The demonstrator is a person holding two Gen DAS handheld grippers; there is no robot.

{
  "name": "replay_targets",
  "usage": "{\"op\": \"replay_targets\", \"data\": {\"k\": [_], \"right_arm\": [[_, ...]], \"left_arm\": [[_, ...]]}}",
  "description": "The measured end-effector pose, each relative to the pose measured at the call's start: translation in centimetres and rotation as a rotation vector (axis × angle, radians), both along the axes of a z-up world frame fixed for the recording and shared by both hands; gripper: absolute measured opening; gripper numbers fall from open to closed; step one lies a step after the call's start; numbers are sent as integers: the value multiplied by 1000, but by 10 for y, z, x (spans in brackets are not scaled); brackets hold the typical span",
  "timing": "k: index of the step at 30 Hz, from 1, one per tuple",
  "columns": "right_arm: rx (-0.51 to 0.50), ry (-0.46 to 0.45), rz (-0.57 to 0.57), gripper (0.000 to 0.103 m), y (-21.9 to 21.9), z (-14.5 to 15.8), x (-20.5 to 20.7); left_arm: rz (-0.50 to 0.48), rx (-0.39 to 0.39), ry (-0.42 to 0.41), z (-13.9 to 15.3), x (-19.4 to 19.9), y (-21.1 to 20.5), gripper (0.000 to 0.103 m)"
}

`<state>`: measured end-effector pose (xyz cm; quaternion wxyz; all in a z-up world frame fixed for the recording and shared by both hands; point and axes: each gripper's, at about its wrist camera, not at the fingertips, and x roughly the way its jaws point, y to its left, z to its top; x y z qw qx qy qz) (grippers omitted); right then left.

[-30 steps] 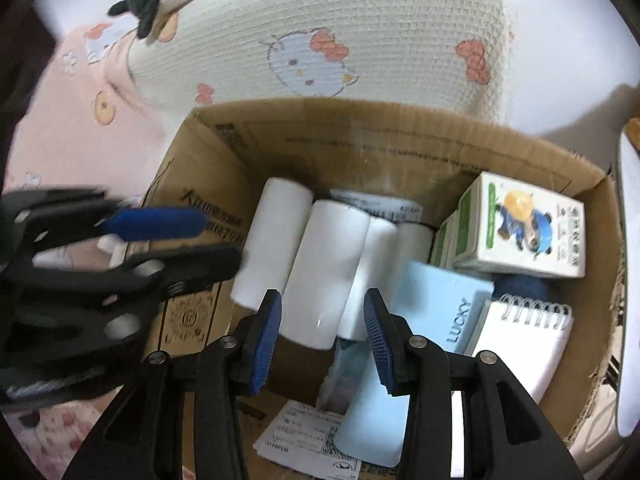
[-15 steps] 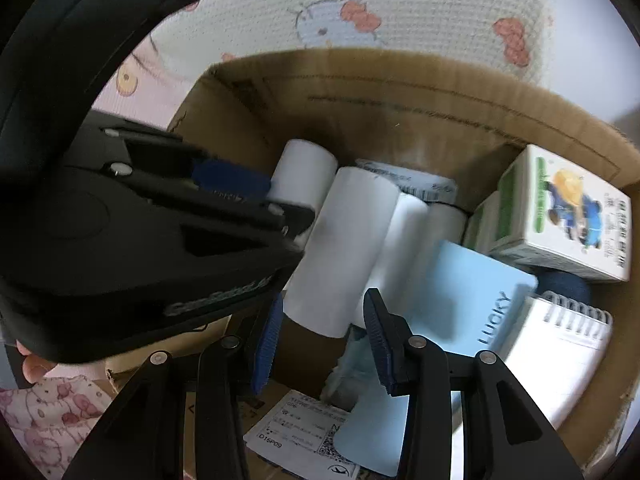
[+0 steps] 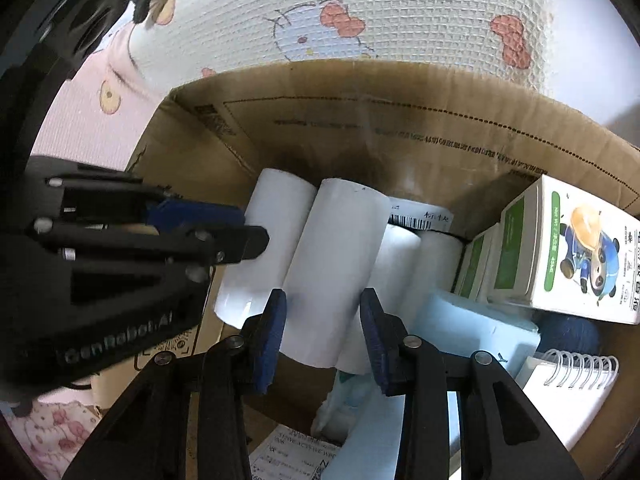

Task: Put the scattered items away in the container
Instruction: 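Raise both open grippers up out of the box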

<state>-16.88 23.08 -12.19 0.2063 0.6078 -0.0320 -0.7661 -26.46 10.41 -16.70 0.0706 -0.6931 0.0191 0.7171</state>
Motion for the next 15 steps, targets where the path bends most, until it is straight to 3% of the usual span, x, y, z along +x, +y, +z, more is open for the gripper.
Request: {"op": "replay_targets", "data": {"k": [4,7,10,11,13,14,15], "right_arm": [[22,13,20,35,-3,4,6],[82,72,6,35,-4,13,13],[118,114,-14,35,-6,25,22],[124,125,-26,36,-6,30,25],[130,155,-50,40,-6,40,32],[126,177,-68,47,-6,47,37],[119,199,-89,55,-6,55,43]], "left_arm": [[10,78,12,3,0,-3,17],[47,149,18,6,3,-8,13],[34,112,132,21,11,-6,14],[24,98,166,27,14,-6,17],[15,88,224,41,24,-5,34],[13,87,250,41,24,-9,46],[12,83,293,51,31,-10,47]]}}
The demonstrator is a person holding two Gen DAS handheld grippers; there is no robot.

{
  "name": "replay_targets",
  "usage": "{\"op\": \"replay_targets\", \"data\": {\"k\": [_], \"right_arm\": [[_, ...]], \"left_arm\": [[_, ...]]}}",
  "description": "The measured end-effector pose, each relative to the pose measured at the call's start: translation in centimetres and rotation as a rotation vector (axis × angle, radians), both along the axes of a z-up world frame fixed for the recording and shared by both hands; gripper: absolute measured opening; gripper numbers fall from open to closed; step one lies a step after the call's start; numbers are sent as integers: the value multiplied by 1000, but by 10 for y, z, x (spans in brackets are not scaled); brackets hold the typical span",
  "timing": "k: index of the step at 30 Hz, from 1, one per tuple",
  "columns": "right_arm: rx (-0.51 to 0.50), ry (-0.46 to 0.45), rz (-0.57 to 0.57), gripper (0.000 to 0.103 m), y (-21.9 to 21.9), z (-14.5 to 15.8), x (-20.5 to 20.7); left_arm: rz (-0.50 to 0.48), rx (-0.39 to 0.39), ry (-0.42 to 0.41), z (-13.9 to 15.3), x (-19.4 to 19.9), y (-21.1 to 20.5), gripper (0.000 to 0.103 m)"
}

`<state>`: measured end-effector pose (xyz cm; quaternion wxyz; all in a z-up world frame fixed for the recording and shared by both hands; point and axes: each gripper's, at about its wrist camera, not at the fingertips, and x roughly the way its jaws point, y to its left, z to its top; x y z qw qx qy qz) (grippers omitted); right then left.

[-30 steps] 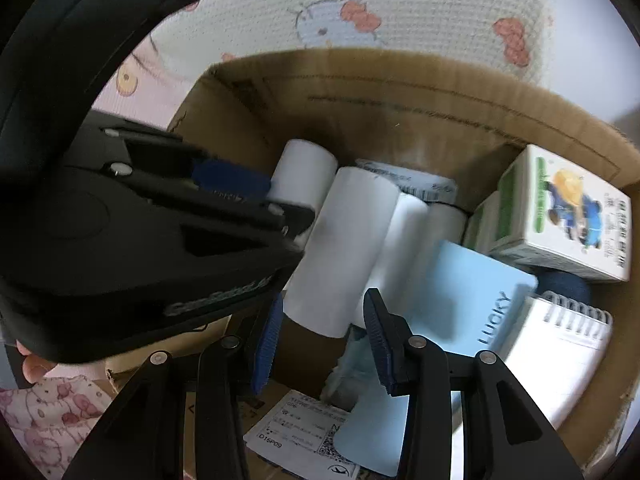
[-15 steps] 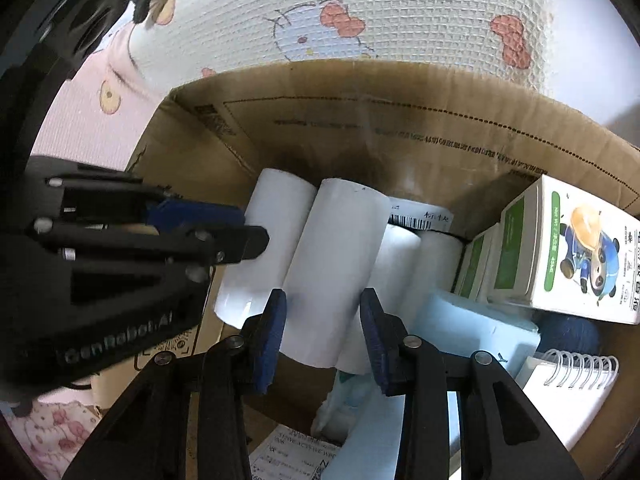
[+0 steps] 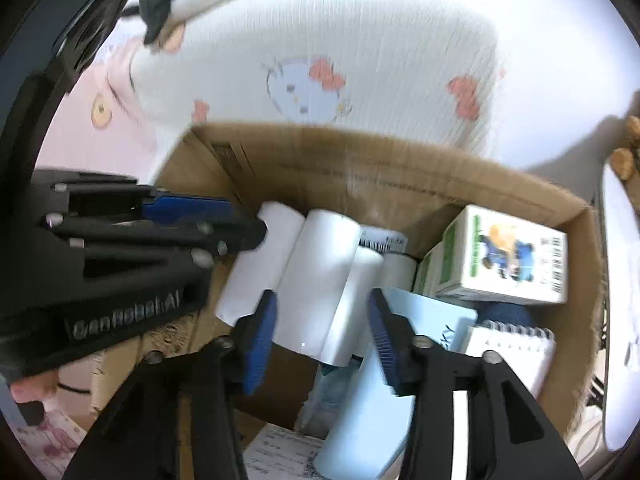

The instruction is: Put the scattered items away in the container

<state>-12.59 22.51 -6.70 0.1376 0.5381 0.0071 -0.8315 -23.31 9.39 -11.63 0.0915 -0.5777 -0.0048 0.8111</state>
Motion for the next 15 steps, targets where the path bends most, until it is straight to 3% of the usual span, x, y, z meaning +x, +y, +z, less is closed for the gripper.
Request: {"op": "replay_targets", "data": {"k": [3,8,11,15], "right_arm": [[-43,61,-65,68,1,20,16],[-58,143,-110,75,-25,49,30],[-49,213,-108,85,-34,56,24],[-131,254,-109,88,-45,69,43]], "left_arm": [[-21,-16,96,18,14,-6,48],[-4,-37,276,51,43,-18,50],[49,2,352,72,59,-36,50],[84,40,413,91,86,-63,53]]}}
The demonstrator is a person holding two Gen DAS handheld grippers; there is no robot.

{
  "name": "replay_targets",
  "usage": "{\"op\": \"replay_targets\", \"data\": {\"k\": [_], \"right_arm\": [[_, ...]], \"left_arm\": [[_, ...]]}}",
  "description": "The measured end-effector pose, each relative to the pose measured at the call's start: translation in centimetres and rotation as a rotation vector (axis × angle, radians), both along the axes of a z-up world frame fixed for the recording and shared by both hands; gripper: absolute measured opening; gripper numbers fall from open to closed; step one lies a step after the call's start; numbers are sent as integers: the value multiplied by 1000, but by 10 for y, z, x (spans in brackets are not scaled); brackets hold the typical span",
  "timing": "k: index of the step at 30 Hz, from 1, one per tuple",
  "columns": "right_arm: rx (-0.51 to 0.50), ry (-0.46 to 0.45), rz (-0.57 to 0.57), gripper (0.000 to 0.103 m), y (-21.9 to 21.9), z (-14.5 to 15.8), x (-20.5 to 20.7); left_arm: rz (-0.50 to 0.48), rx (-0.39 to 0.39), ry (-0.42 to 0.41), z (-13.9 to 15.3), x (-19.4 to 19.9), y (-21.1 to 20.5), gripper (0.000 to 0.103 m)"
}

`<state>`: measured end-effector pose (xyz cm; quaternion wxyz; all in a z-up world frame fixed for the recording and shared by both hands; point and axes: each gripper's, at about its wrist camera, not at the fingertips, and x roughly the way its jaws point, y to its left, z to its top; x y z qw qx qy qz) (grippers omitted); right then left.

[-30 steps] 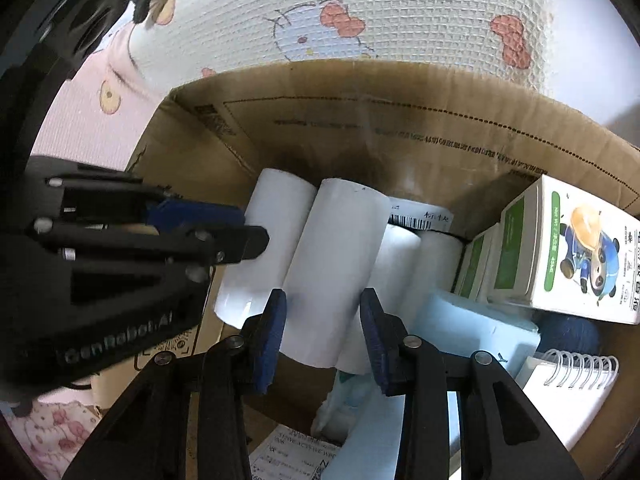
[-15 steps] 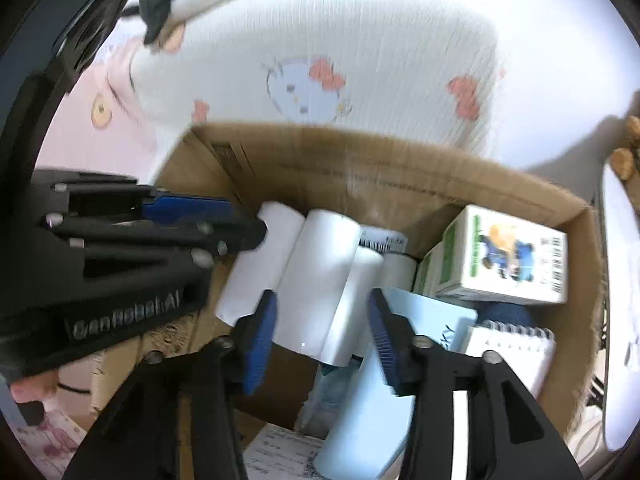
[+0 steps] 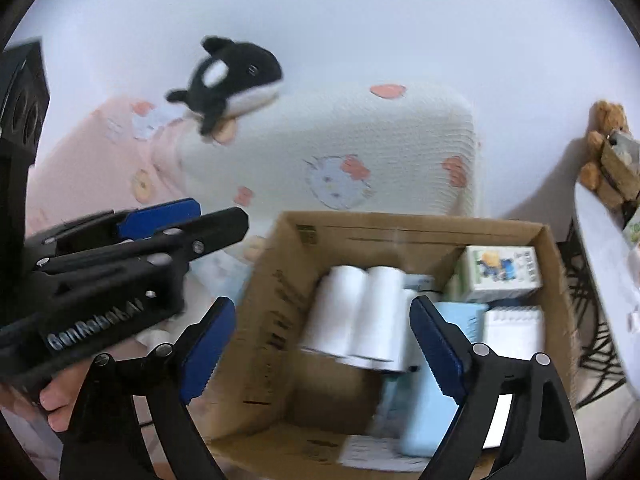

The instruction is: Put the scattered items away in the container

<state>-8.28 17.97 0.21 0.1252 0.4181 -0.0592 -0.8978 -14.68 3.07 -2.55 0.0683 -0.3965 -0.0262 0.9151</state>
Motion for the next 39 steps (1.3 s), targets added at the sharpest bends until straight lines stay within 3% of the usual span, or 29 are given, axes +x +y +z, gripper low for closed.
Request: {"op": "replay_targets", "data": {"k": [3,6,13,18,23,29,32,39], "right_arm": [[-5,32,-18,92,-8,4,10],[108,95,-76,102,-19,18,26],[260,178,-180,102,-24,45,55],[382,166,-139,102,-40,48,70],[406,201,-122,103,-49,54,89],[427,212,-127,103,-55,54,98],[421,202,-112,103,-56,51,97],[414,201,-120,103,-51,50,98]], "left_arm": [[28,-30,32,6,18,-11,56],[20,-93,36,6,32,-16,57],[16,-197,73,10,61,-22,57],[20,-247,67,11,70,-23,59],[-41,-259,57,8,83,-20,59],[-120,-273,111,16,100,-10,58],[-109,-323,129,17,104,-5,59],[-122,-304,105,14,100,-1,59]]}}
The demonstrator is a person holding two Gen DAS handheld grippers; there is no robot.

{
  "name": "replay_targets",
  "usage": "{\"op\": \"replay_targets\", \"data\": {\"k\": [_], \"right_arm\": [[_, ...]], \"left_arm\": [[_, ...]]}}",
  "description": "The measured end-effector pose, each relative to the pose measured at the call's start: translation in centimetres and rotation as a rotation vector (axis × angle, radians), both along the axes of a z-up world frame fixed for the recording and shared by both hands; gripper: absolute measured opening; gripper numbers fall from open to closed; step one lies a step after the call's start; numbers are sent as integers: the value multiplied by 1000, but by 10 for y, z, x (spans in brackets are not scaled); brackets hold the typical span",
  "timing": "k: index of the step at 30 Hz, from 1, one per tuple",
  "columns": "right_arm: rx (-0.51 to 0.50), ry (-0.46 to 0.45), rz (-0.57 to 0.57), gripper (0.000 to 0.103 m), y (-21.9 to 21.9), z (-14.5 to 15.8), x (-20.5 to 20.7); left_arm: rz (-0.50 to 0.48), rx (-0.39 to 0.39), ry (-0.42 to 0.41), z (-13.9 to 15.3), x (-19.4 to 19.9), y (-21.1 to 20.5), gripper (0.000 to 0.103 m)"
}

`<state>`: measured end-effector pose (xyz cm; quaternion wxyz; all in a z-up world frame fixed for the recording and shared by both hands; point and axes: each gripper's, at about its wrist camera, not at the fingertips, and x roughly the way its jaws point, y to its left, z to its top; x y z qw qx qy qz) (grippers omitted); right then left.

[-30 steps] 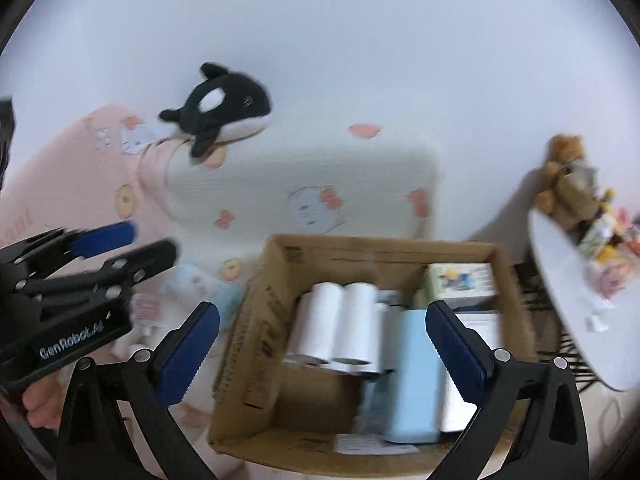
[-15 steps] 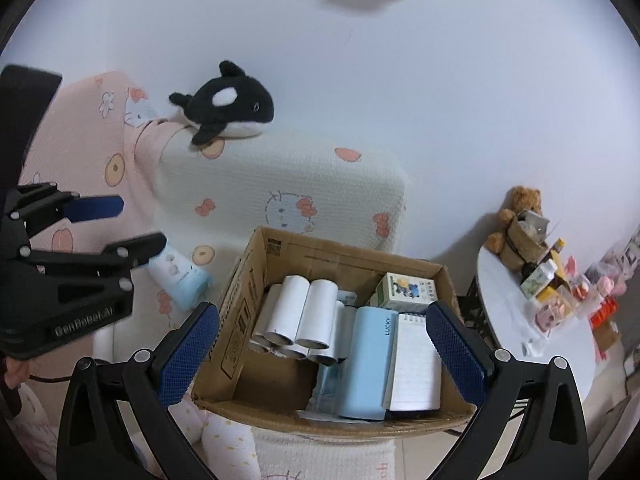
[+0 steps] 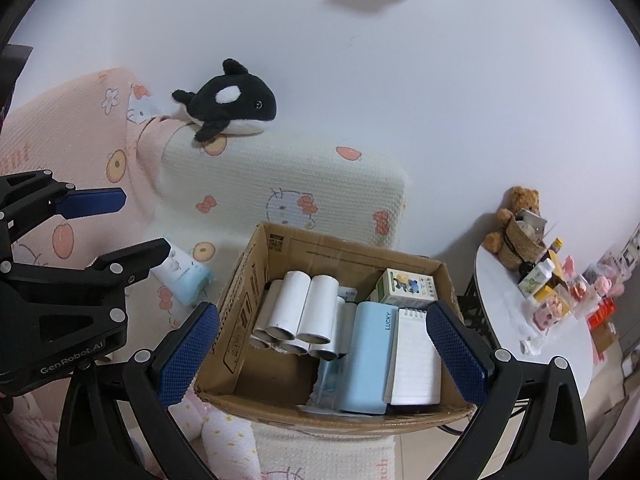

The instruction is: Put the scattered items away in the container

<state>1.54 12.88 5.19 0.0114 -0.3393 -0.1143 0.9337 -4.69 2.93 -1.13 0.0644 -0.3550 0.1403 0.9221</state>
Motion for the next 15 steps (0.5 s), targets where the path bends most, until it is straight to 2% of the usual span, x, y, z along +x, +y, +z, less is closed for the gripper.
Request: {"op": "replay_targets", "data": {"k": [15], "right_arm": [[-17,3,-10,103,10,-1,1]], "left_arm": [[7,-38,-11,-1,-2,10,59]]}}
